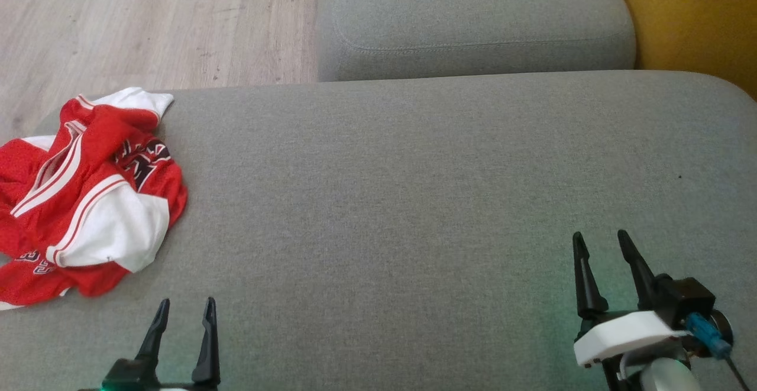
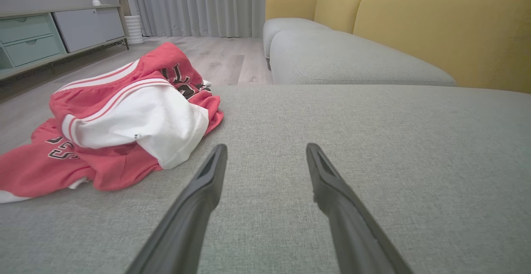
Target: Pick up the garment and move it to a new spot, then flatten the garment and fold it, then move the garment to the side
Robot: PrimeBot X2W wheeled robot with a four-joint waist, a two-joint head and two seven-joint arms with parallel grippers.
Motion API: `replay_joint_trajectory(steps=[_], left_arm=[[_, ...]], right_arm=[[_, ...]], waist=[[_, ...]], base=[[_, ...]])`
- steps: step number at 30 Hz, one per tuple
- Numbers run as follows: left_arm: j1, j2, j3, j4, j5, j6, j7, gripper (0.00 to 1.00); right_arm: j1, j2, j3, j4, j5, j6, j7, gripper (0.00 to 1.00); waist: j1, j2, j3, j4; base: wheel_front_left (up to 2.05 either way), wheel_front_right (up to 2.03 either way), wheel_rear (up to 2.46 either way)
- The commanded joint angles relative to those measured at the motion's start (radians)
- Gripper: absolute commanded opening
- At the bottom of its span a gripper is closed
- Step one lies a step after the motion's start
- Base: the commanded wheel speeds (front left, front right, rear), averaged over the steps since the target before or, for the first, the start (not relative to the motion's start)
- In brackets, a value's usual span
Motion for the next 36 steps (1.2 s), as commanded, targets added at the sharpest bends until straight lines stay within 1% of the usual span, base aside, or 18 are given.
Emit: replay_joint_trajectory(steps=[1, 17, 36], left_arm=[[-0.029, 0.002, 0.042, -0.036, 0.002, -0.001, -0.013, 1.0], [-0.029, -0.01, 0.057, -0.047, 0.016, -0.019, -0.013, 1.0], [-0.037, -0.01, 0.075, -0.042, 0.031, -0.029, -0.013, 1.0]], right_arm=[[-0.023, -0.001, 0.016, -0.019, 0.012, 0.008, -0.011, 1.0], [-0.025, 0.002, 0.019, 0.024, 0.015, 0.008, -0.011, 1.0], [-0.026, 0.002, 0.027, 0.028, 0.019, 0.008, -0.011, 1.0]], waist=[[0.0001, 0.0, 0.0, 0.0], [0.0001, 0.0, 0.0, -0.005], [0.0001, 0.0, 0.005, -0.001]], base=[[0.0, 0.0, 0.0], [0.0, 0.0, 0.0], [0.0, 0.0, 0.0]])
